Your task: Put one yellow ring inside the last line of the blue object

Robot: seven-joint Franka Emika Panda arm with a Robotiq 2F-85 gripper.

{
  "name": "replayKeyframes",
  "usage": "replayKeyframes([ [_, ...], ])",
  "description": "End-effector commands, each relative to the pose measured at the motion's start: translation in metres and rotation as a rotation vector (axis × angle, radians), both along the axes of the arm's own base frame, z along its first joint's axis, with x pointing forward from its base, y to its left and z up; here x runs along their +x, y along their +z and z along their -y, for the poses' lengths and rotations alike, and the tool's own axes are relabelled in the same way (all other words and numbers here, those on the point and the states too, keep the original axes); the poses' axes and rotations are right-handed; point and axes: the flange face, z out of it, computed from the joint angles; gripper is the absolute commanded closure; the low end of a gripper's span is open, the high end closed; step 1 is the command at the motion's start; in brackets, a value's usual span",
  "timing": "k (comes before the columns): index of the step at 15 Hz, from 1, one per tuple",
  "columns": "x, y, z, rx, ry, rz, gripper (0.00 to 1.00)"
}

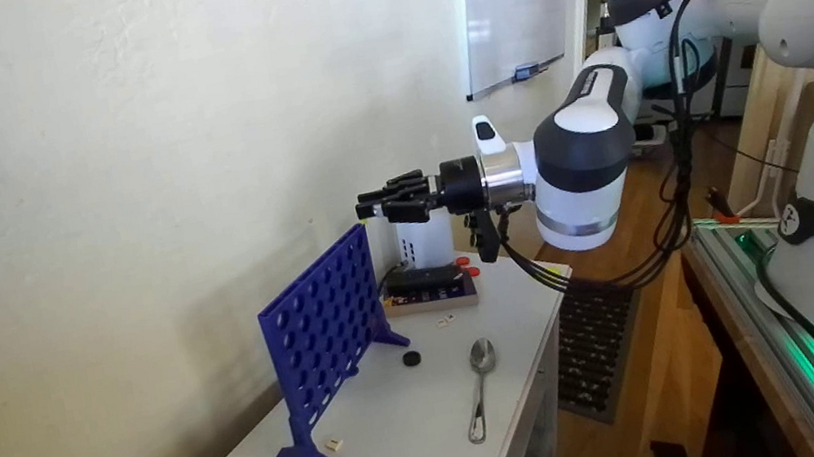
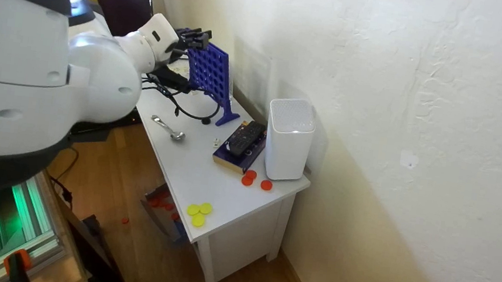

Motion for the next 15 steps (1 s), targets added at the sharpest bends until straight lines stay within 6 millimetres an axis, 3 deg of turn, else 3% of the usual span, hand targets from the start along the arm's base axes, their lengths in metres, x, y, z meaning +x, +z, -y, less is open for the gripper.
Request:
replayKeyframes([
  [1, 0.009, 0.005, -0.004, 0.038, -0.006, 0.041, 0.91],
  [6, 0.027, 0.013, 0.009, 0.065, -0.044, 0.063, 0.91],
  [12, 0.022, -0.004, 0.009, 0.04, -0.051, 0.021, 0.91],
  [15, 0.028, -0.001, 0.014, 0.059, -0.058, 0.049, 0.91],
])
